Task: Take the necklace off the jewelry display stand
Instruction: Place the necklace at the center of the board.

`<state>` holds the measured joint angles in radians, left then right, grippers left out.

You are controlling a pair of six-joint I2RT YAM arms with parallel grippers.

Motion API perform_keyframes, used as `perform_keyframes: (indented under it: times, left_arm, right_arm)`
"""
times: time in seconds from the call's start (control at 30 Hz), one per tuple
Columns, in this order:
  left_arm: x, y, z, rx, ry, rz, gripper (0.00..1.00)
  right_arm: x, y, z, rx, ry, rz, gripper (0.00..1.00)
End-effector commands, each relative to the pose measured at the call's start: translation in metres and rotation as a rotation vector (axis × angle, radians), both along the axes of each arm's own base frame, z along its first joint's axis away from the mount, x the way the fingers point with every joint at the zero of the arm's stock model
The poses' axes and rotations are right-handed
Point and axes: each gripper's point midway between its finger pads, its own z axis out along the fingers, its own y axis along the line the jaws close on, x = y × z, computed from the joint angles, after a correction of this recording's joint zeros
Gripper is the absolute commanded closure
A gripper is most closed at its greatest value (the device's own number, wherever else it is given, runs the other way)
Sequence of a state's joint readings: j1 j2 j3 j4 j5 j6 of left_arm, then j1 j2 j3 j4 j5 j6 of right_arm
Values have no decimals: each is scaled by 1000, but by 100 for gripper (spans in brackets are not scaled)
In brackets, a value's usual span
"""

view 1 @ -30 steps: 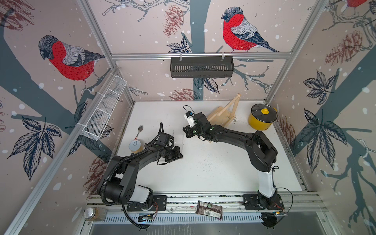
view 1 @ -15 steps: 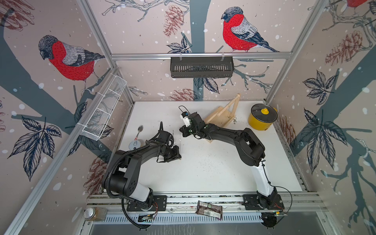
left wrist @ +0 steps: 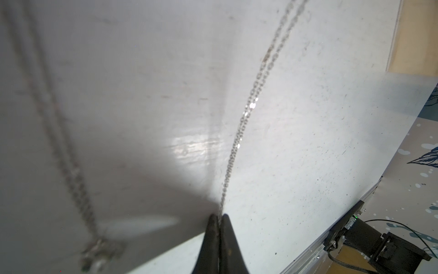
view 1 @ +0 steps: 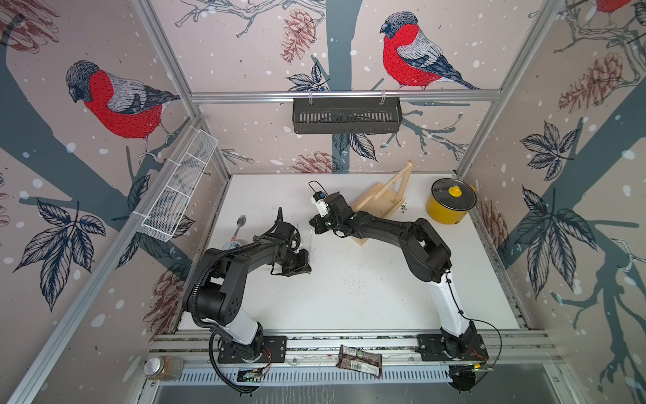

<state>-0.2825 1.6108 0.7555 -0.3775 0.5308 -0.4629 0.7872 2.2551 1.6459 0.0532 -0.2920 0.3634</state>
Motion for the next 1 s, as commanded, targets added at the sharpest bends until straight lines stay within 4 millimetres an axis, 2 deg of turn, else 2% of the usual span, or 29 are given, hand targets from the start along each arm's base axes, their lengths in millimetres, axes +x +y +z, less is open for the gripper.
perform_keyframes:
  times: [0.0,0.17,0.5,0.97]
  left_arm:
    - [-5,12,-11,75,20,-10,100]
    - [-4,16,-15,107,22,-18,100]
    - [-1,27,-19,181,27,-26,91]
    - [3,35,-20,222,18,-17,86]
  right_arm:
    - [2,7,5,25,-11,21,97]
    - [2,9,4,31,-9,28,97]
    - [2,11,6,38,-9,30,98]
    - [1,12,9,45,-6,33,98]
